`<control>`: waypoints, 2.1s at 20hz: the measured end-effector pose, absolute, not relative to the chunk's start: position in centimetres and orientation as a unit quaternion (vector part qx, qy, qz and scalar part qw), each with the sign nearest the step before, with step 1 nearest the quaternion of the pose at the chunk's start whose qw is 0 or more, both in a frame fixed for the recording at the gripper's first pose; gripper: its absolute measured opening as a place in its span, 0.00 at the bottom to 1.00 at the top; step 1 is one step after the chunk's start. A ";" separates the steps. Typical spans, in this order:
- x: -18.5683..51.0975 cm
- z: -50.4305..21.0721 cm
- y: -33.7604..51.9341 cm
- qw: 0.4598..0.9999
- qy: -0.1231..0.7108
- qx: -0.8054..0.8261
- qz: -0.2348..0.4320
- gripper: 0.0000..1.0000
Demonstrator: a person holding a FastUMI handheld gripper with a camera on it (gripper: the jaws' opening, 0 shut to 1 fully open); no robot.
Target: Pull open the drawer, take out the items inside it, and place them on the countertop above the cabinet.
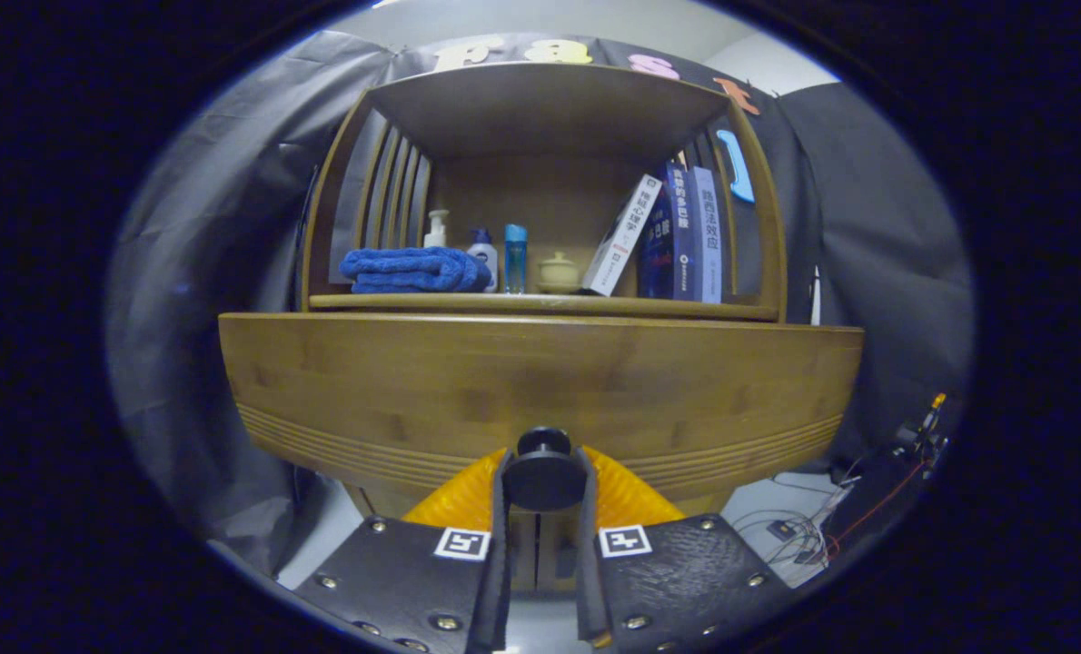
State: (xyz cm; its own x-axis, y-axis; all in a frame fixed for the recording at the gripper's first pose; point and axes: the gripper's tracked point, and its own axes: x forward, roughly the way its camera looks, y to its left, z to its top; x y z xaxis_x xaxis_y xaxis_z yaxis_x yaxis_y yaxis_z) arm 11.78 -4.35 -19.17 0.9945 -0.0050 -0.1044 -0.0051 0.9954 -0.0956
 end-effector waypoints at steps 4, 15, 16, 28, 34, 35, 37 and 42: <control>9.2 -19.3 -4.2 0.997 0.052 -0.058 0.005 0.30; 5.2 -20.1 -4.2 0.997 0.069 -0.040 0.005 0.29; 4.7 -20.1 -4.1 0.997 0.067 -0.040 0.006 0.29; 0.6 -16.6 -3.3 0.998 0.030 -0.061 0.011 0.09; 3.4 -8.8 -5.1 0.998 0.008 -0.062 -0.009 0.63; 4.3 -8.0 -5.4 0.998 0.010 -0.059 -0.013 0.72; 6.2 -7.3 -5.8 0.998 0.027 -0.050 -0.015 0.72; 12.0 -8.5 -4.5 0.993 0.111 -0.049 0.007 0.72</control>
State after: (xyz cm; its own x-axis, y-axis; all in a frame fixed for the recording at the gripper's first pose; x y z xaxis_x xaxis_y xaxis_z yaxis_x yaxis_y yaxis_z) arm 11.96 -4.48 -8.48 0.9754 0.0028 -0.2205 -0.0243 0.9952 -0.0950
